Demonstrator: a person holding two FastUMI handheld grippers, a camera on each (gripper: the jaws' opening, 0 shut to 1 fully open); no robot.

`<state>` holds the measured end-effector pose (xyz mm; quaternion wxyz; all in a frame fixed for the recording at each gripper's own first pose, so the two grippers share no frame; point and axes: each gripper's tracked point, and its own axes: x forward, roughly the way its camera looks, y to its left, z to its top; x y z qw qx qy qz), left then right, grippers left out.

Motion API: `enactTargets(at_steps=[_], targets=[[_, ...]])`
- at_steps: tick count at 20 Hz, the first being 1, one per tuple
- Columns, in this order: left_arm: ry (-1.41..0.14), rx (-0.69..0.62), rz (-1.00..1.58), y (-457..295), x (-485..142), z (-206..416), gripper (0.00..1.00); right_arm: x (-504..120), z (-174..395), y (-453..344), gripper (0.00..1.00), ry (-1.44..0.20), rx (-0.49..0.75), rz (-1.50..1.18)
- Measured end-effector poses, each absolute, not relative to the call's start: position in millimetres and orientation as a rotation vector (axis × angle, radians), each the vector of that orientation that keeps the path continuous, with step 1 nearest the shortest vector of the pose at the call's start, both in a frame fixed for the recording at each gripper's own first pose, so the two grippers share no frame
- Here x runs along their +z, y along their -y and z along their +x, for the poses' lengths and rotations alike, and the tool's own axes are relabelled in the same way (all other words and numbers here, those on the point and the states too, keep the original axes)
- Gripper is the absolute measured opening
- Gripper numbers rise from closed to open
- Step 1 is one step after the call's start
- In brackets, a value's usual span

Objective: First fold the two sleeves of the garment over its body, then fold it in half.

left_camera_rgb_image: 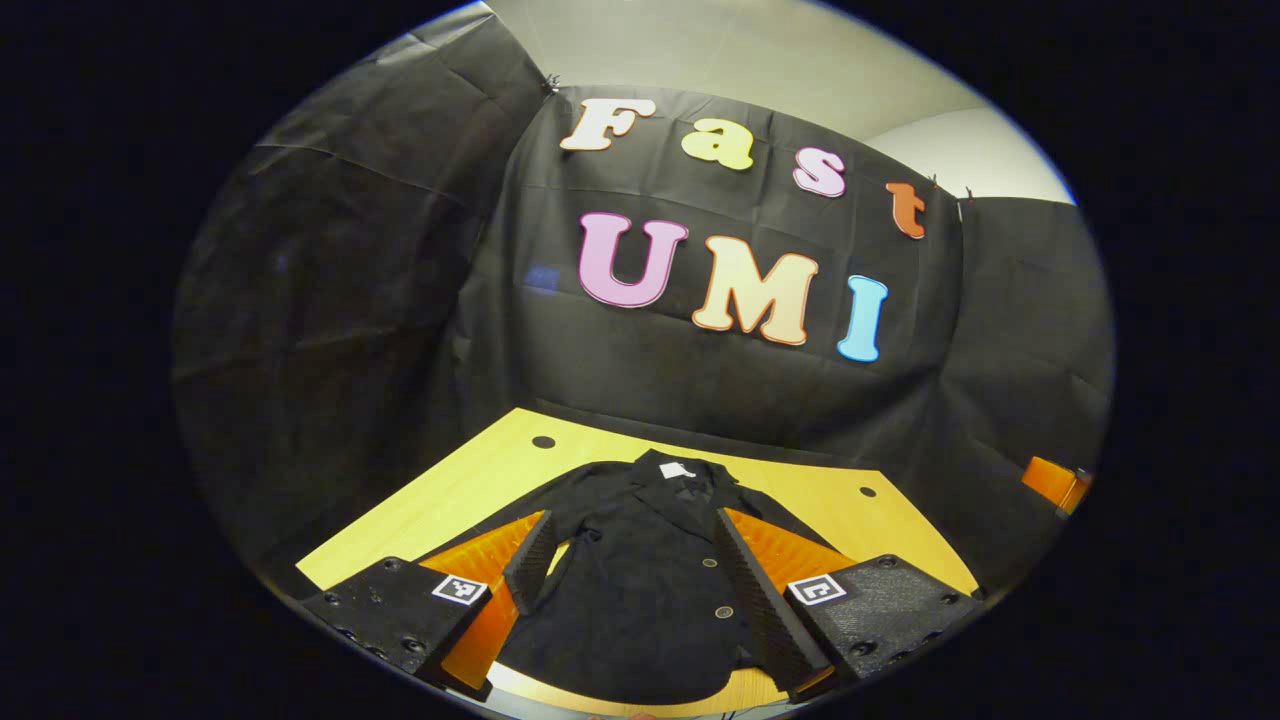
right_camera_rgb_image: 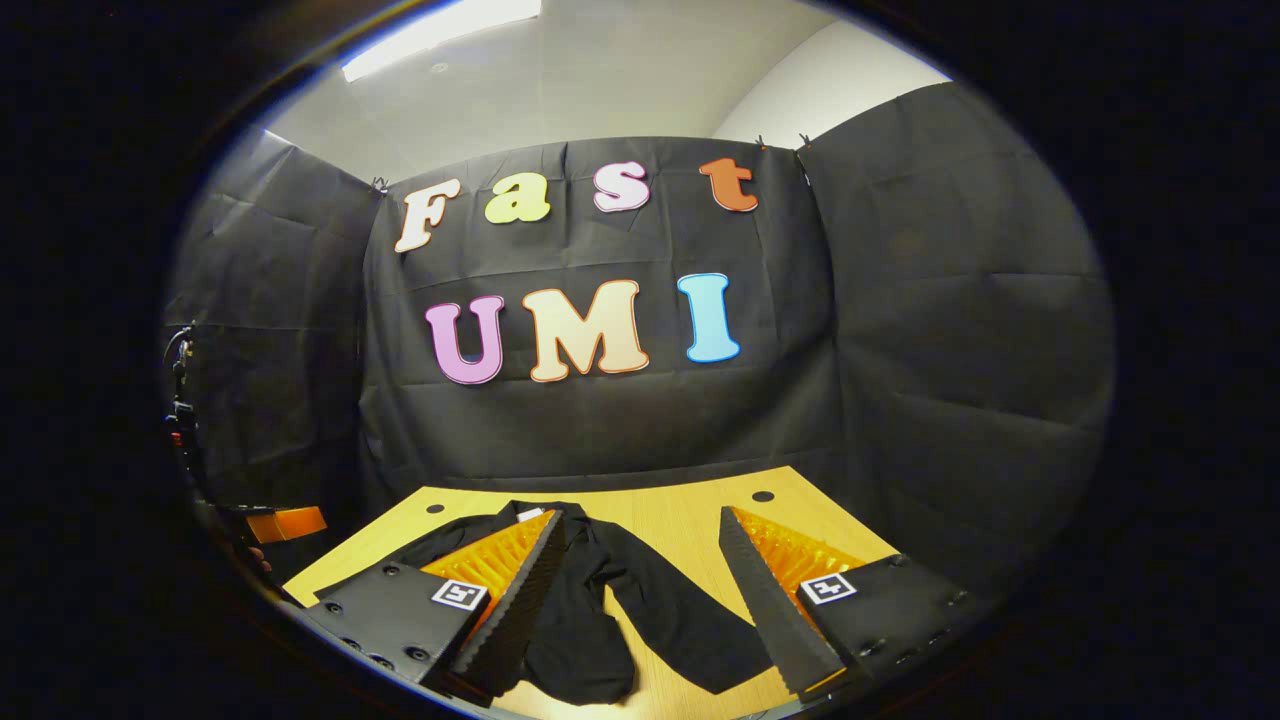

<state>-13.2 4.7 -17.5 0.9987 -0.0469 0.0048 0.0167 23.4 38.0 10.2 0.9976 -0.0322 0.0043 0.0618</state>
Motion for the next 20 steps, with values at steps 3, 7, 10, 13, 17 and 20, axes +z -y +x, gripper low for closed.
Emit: enactTargets(at_steps=[3, 7, 10, 13, 17, 20], targets=[[0.01, 0.062, -0.093, -8.5, -12.2, -20.7, 0.93, 0.5, 22.3, -35.9, 0.94, -0.029, 0.136, -0.058], [0.023, 0.08, -0.057, -9.3, -8.8, -29.7, 0.93, -5.8, 24.0, -41.8, 0.97, -0.047, 0.158, -0.092], [0.013, 0.091, -0.045, -12.6, -13.2, -35.6, 0.92, -8.6, 25.7, -46.8, 0.95, -0.055, 0.171, -0.086], [0.011, 0.112, -0.034, -22.9, -13.5, -41.6, 0.92, -15.6, 24.4, -46.1, 0.95, -0.065, 0.171, -0.088], [0.02, 0.145, -0.033, -35.1, -12.6, -48.3, 0.92, -19.4, 26.5, -39.2, 0.95, -0.065, 0.164, -0.104], [0.023, 0.163, -0.022, -41.7, -10.9, -53.1, 0.92, -28.2, 37.3, -28.6, 0.98, -0.074, 0.154, -0.092]])
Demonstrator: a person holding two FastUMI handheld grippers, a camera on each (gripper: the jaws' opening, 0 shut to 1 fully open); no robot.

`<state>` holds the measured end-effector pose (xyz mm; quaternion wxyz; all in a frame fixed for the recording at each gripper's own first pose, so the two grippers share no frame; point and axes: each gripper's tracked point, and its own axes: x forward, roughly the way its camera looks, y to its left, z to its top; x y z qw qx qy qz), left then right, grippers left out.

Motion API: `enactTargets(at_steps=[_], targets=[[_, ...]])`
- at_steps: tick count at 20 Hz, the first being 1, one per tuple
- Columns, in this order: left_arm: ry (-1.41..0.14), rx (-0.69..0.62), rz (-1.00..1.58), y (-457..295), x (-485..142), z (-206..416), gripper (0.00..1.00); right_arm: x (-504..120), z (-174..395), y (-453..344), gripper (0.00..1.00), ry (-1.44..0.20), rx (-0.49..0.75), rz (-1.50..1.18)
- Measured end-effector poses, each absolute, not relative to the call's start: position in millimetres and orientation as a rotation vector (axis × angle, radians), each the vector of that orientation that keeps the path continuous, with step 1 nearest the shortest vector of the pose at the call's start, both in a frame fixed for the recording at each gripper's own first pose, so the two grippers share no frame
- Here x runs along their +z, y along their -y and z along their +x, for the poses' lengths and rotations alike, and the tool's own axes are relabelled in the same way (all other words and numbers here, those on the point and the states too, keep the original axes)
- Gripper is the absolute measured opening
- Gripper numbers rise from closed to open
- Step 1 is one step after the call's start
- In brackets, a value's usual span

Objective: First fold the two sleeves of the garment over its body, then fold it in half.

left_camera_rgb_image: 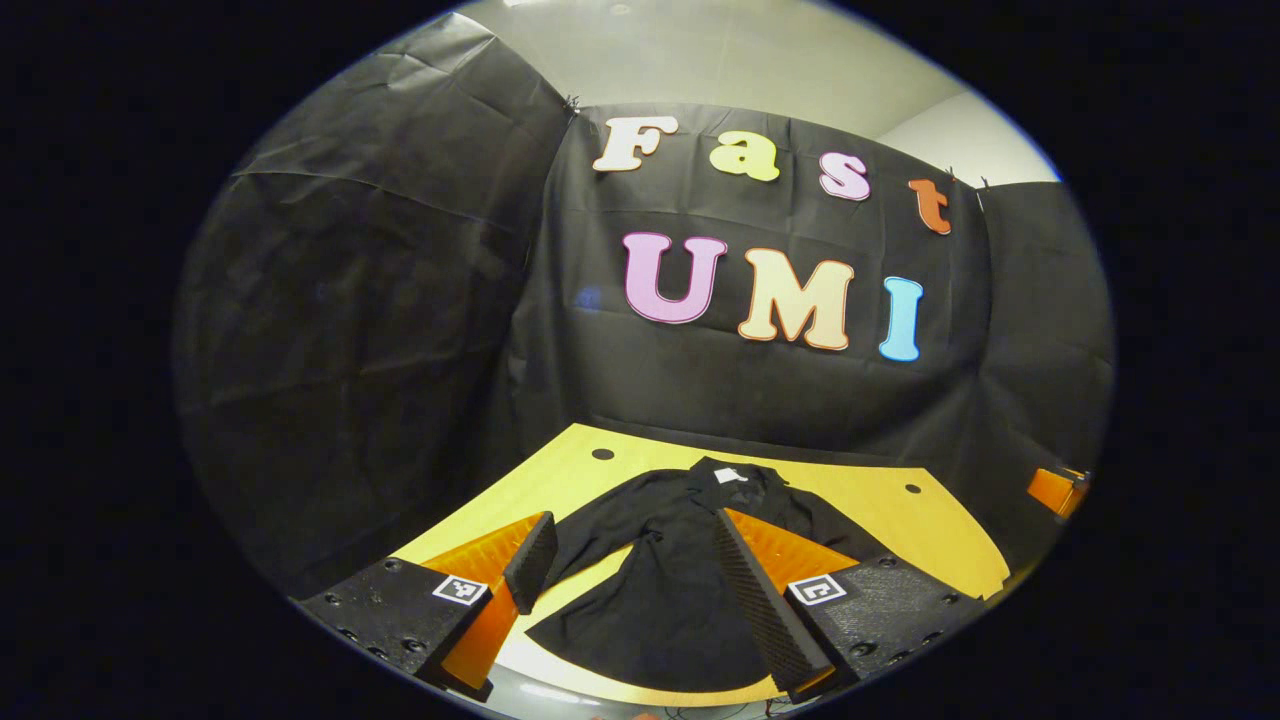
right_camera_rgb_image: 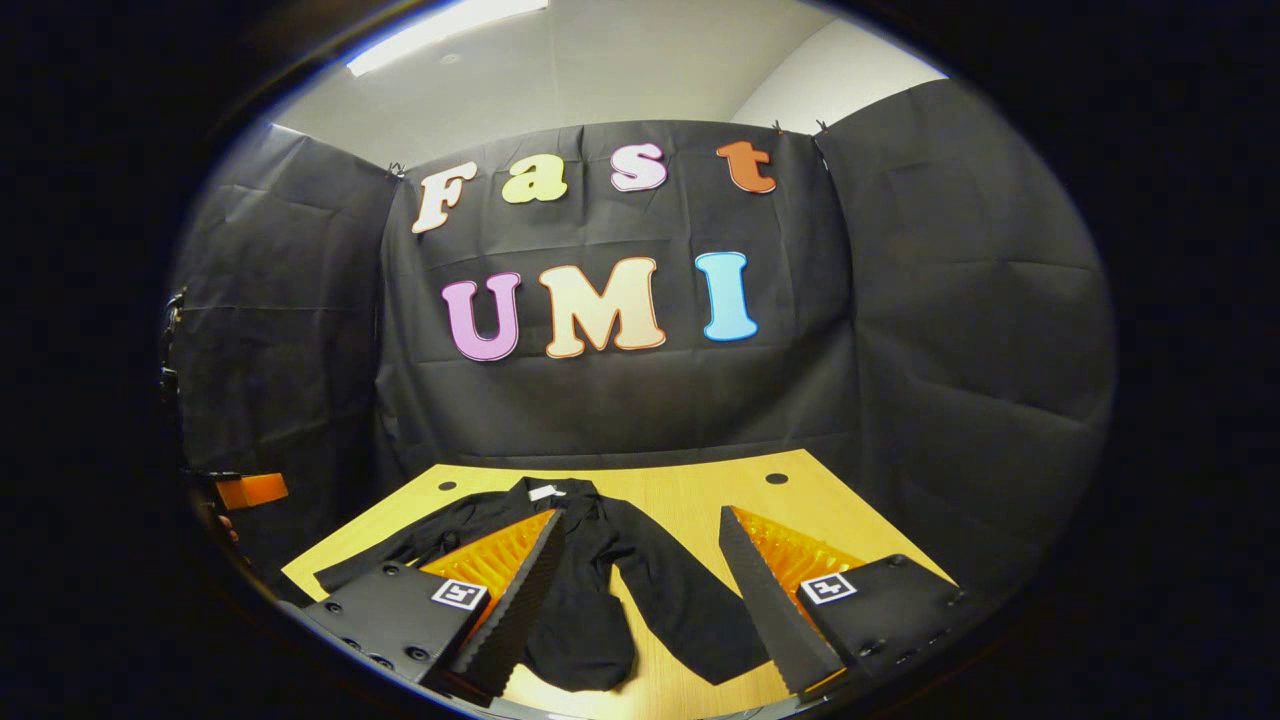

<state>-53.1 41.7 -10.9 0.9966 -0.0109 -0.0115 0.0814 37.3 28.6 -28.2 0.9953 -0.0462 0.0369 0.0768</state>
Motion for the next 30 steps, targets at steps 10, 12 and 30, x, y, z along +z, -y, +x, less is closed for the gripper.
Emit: enactTargets(at_steps=[10, 12, 30], targets=[[0.019, 0.233, 0.018, -49.5, -6.6, -71.2, 0.92, -118.6, 91.6, 48.1, 0.98, -0.19, 0.068, -0.046], [0.013, 0.247, 0.028, -48.4, -11.1, -76.7, 0.93, -138.5, 100.3, 59.8, 0.98, -0.224, 0.049, -0.05], [-0.004, 0.344, 0.008, -55.7, -19.6, -102.7, 0.93, -285.2, 134.6, 95.3, 0.94, -0.554, 0.034, -0.145]])
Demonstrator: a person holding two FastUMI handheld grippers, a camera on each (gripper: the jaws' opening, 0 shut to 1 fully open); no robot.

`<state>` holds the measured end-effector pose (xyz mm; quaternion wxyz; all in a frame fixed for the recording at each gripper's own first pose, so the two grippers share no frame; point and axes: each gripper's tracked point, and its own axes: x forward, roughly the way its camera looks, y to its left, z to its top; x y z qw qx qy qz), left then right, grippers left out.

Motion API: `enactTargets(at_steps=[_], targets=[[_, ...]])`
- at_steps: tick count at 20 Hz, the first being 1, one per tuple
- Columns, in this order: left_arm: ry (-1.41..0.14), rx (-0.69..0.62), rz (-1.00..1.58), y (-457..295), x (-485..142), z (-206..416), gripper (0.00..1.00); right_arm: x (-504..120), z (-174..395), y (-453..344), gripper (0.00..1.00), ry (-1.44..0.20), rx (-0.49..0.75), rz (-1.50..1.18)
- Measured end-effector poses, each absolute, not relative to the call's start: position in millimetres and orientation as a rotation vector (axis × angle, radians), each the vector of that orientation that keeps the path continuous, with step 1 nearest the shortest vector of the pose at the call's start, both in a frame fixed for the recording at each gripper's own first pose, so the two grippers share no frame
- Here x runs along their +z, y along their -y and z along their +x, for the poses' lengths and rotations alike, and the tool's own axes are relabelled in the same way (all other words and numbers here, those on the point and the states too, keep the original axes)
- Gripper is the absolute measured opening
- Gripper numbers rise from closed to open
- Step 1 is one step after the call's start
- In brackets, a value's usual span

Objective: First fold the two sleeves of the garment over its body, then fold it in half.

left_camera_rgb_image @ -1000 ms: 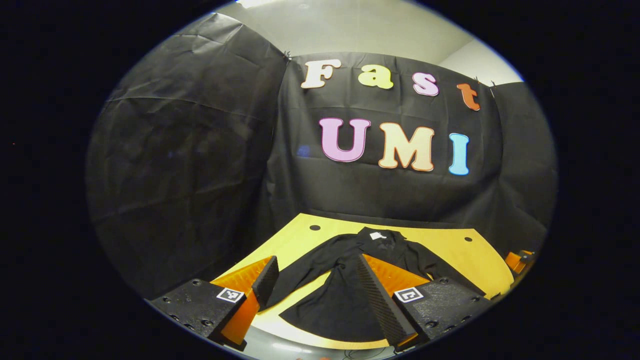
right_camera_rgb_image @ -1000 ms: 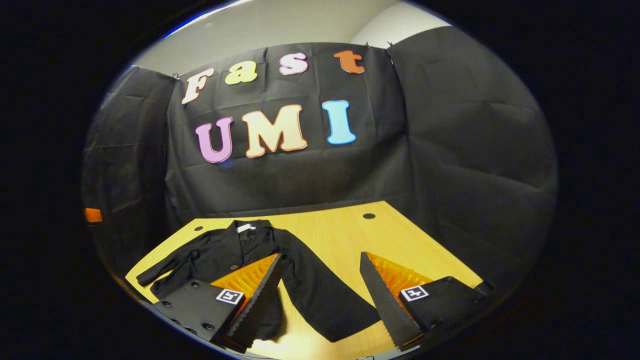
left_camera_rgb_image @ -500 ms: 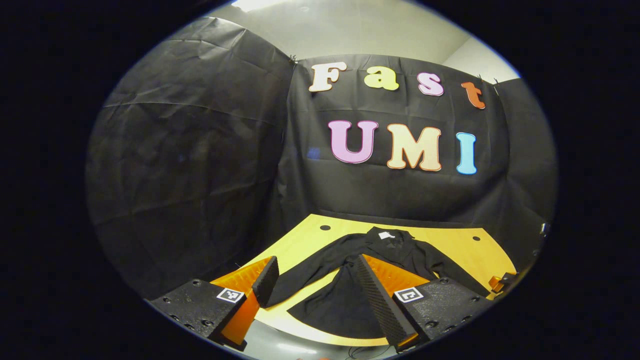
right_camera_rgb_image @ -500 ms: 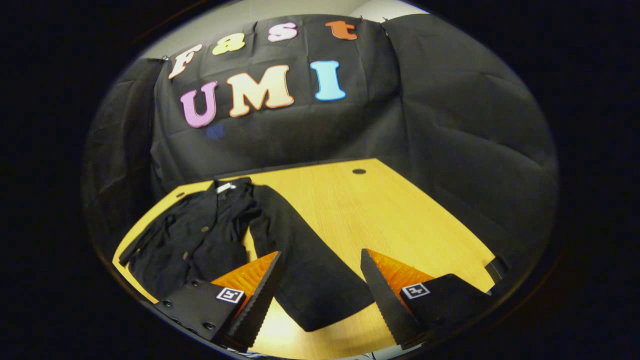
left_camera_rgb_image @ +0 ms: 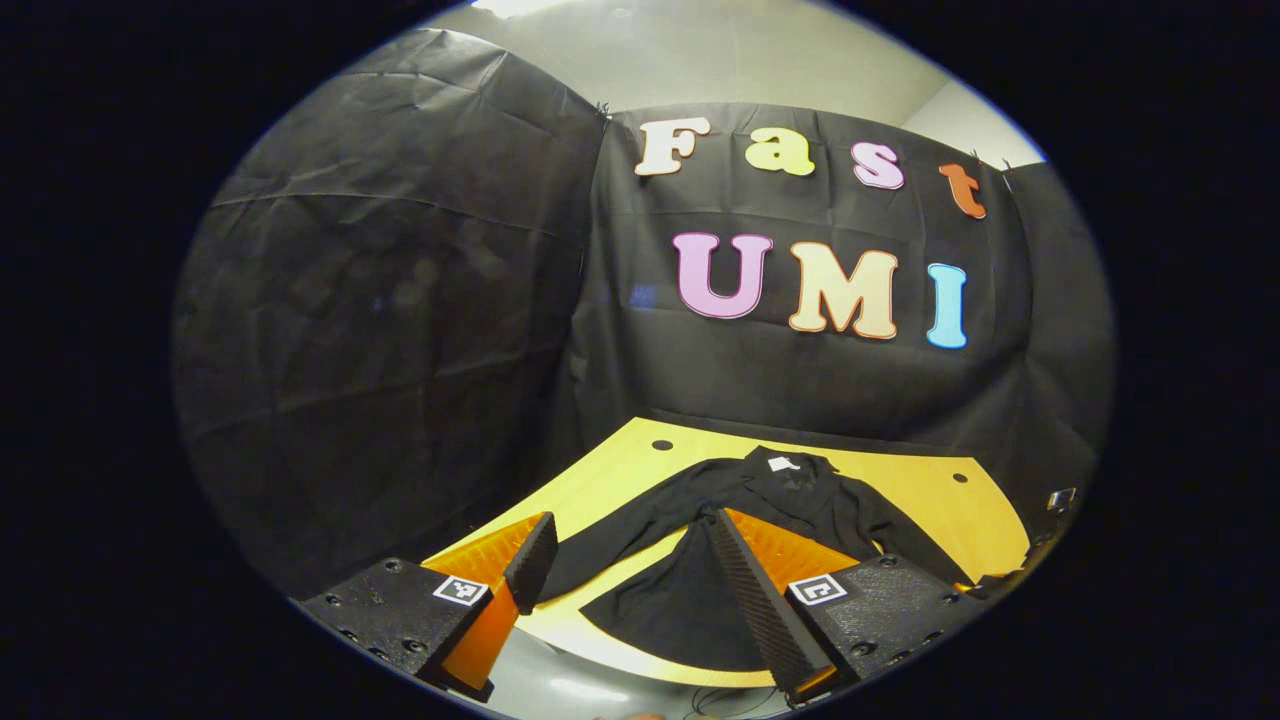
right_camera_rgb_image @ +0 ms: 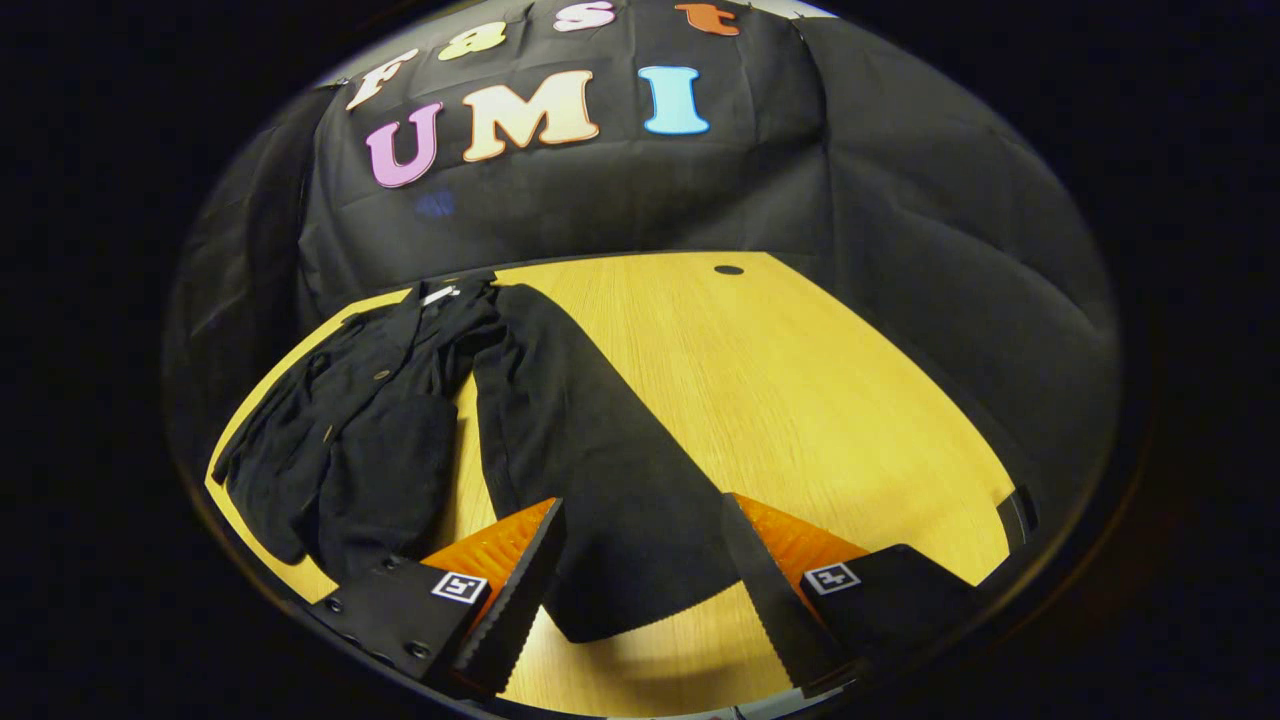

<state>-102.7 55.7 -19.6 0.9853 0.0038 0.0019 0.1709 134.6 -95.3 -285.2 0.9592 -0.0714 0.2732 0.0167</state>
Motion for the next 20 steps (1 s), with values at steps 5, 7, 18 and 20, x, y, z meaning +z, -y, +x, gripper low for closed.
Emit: enactTargets(at_steps=[5, 7, 18, 20], targets=[[-0.019, 0.343, -0.024, -50.4, -26.5, -101.6, 0.93, -306.5, 131.3, 107.2, 0.99, -0.602, 0.019, -0.149], [-0.022, 0.348, -0.025, -49.9, -28.5, -102.7, 0.92, -306.3, 132.1, 107.4, 0.99, -0.592, 0.021, -0.16], [-0.041, 0.34, -0.061, -30.4, -40.3, -98.5, 0.92, -309.2, 141.2, 125.0, 0.57, -0.582, 0.001, -0.149], [-0.04, 0.348, -0.042, -29.5, -38.6, -98.5, 0.92, -309.7, 141.9, 126.2, 0.45, -0.578, 0.01, -0.152]])
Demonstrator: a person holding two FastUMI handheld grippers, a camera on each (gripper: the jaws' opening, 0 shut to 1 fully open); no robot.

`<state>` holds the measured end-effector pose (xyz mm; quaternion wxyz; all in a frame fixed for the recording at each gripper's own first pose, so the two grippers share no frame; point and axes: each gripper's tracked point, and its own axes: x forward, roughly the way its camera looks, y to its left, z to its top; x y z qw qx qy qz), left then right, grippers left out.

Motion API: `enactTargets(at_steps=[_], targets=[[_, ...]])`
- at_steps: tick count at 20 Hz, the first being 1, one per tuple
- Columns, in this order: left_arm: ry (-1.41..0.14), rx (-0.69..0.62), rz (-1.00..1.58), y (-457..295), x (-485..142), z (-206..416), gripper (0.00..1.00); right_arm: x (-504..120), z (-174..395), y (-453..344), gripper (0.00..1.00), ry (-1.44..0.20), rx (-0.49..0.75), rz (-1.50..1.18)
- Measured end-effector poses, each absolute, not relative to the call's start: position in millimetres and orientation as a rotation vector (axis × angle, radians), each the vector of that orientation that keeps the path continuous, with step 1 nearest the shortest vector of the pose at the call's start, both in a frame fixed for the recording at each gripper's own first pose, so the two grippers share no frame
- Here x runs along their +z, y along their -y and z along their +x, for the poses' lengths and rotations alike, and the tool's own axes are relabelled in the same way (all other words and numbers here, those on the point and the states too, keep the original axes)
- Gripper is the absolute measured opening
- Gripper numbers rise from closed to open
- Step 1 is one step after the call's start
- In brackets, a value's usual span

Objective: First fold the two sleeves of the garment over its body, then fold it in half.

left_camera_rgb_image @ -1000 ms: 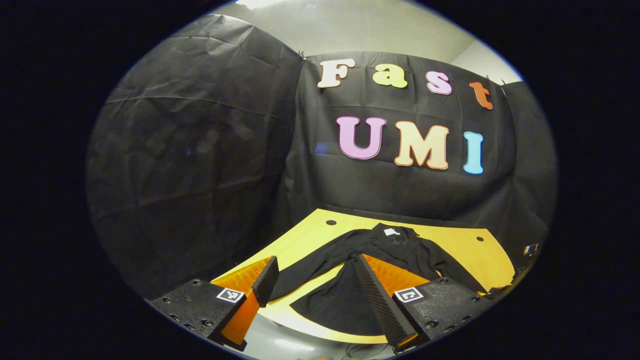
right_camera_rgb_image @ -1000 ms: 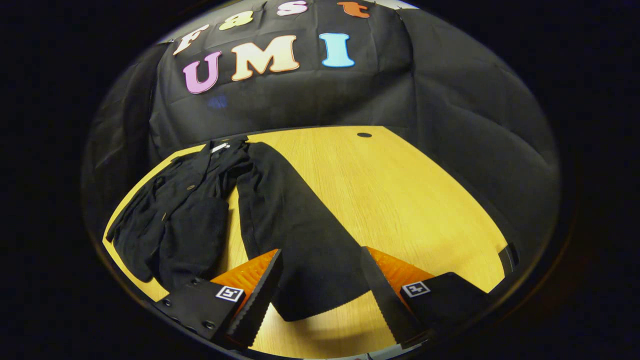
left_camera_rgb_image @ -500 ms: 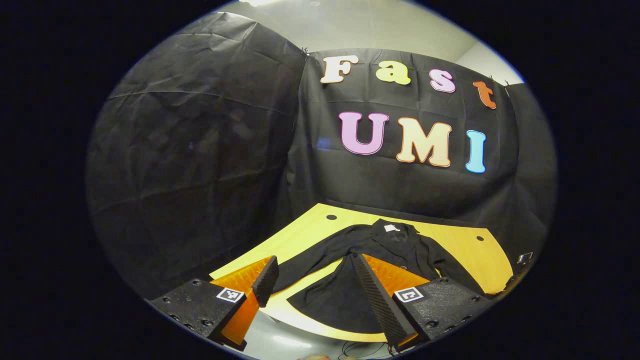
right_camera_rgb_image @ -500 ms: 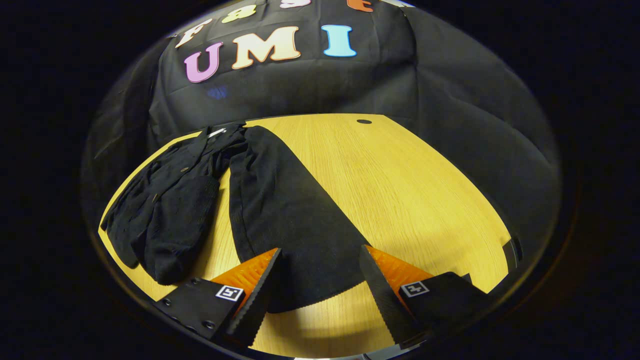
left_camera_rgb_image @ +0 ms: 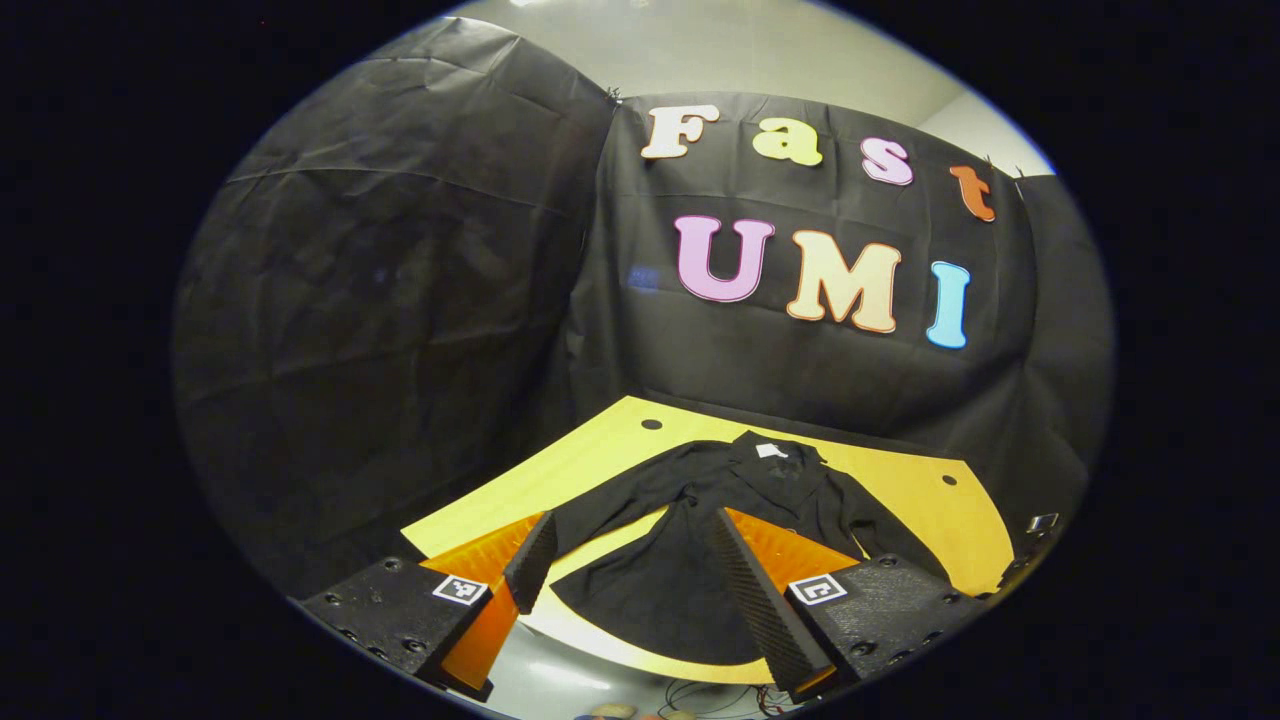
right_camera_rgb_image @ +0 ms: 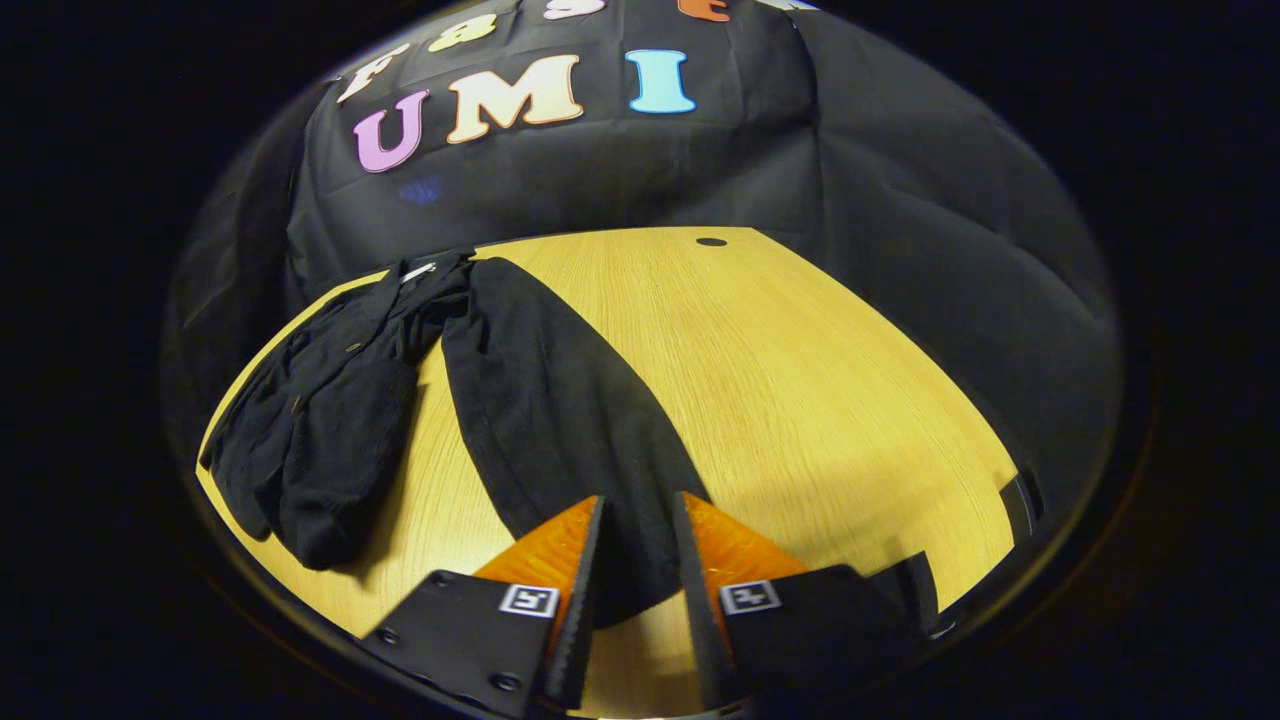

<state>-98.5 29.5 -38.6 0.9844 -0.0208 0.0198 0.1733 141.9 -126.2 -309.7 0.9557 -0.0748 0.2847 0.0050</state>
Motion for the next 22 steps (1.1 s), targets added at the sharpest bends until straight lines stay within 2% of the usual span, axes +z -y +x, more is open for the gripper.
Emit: enactTargets(at_steps=[1, 4, 6, 8, 9, 12, 14, 22], targets=[[-0.034, 0.35, -0.024, -28.8, -36.6, -98.8, 0.92, -309.5, 142.3, 126.3, 0.4, -0.585, 0.02, -0.156], [-0.019, 0.349, 0.011, -23.9, -29.8, -97.2, 0.92, -309.3, 145.2, 127.6, 0.4, -0.596, 0.047, -0.178], [-0.016, 0.343, 0.001, -17.5, -30.3, -96.9, 0.92, -309.1, 146.3, 127.9, 0.22, -0.586, 0.055, -0.184], [-0.016, 0.337, -0.012, -12.4, -33.7, -97.4, 0.92, -310.3, 146.3, 125.3, 0.21, -0.575, 0.08, -0.182], [-0.017, 0.335, -0.018, -10.1, -37.1, -97.6, 0.92, -309.7, 146.1, 125.3, 0.12, -0.575, 0.088, -0.175], [-0.017, 0.328, -0.042, -4.7, -41.7, -96.8, 0.92, -310.8, 146.9, 124.7, 0.09, -0.609, 0.102, -0.137], [-0.019, 0.334, -0.052, -4.1, -45.5, -96.3, 0.93, -310.2, 146.7, 123.9, 0.03, -0.621, 0.1, -0.114], [-0.016, 0.358, -0.03, -25.3, -40.1, -93.2, 0.92, -302.7, 139.6, 109.2, 0.02, -0.648, 0.102, -0.046]])
